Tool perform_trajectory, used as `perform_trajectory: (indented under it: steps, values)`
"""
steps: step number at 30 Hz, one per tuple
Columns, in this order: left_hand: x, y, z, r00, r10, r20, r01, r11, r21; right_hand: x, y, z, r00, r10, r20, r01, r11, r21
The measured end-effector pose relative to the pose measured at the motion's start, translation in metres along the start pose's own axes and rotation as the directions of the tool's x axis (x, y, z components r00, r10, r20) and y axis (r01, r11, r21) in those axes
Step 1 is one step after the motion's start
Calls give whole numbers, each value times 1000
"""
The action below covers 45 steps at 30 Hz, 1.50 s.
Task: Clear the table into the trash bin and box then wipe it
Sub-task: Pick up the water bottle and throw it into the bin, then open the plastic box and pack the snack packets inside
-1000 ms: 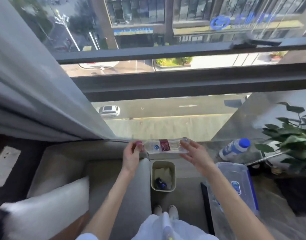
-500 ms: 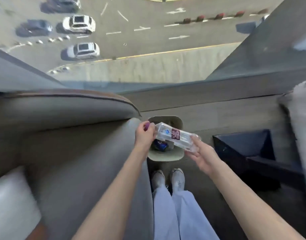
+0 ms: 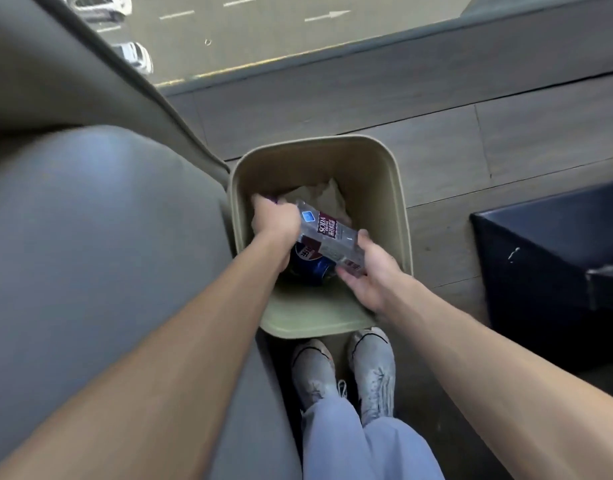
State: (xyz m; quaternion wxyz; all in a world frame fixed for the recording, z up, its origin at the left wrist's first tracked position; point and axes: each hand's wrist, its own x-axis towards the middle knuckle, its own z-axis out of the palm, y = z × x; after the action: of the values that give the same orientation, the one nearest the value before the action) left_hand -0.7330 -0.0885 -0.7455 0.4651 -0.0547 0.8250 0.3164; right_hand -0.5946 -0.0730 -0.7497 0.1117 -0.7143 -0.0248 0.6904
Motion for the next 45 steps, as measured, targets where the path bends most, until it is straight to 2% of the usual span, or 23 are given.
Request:
perform_trajectory:
  steps: [3,5,7,9,11,14,16,18,20,23,25,28,30,34,38,41,45]
  values:
    - [13,-4,8,999,-35,-1,35,999,-32,18,3,6,1000,-10,1,10,1000,29]
    - [13,-8,7,999,-25,-27,25,1000,-18,23,4,9,999,-34,-11,34,999,-19]
    - [3,-9,4,998,31,-48,-27,997,68,17,4,11,996,-80,-48,73,989,-126]
    - [-16,-6,2,994,111,14,-112,973,200,1,5,9,980,-184,-80,148,931,-335]
    - [-39,0,-6,966,224,126,-255,898,358,-28,0,4,935,-356,0,290,761,-580]
    - [-84,9,-33,874,375,309,-485,715,504,-89,-18,-7,827,-492,271,495,409,-767]
    - [-121,21,-62,829,405,385,-556,670,492,-139,-29,-15,760,-526,383,529,158,-833]
    - [-162,40,-97,810,406,423,-578,674,459,-193,-39,-24,712,-547,441,509,-31,-860]
    - [-212,65,-137,812,412,414,-580,656,484,-256,-47,-30,699,-547,460,469,-134,-873]
    - [-294,104,-196,821,427,380,-571,594,566,-356,-59,-41,657,-565,499,474,-205,-856]
    - [-348,129,-230,825,430,367,-559,525,641,-422,-64,-50,649,-569,504,504,-175,-846]
    - [-420,159,-270,844,413,343,-516,450,729,-516,-69,-65,705,-545,453,579,74,-812]
    - [-464,177,-288,859,399,321,-490,454,744,-568,-72,-78,726,-513,458,613,181,-769]
    - [-542,213,-287,847,427,317,-506,461,729,-642,-82,-117,738,-499,455,640,303,-706]
    - [-605,262,-239,728,510,459,-663,352,661,-688,-111,-166,690,-608,392,689,386,-614]
    - [-649,294,-187,627,557,545,-756,265,599,-710,-135,-219,632,-730,261,731,449,-515]
    - [-703,312,-115,460,577,675,-864,118,489,-726,-154,-306,582,-808,87,758,500,-419]
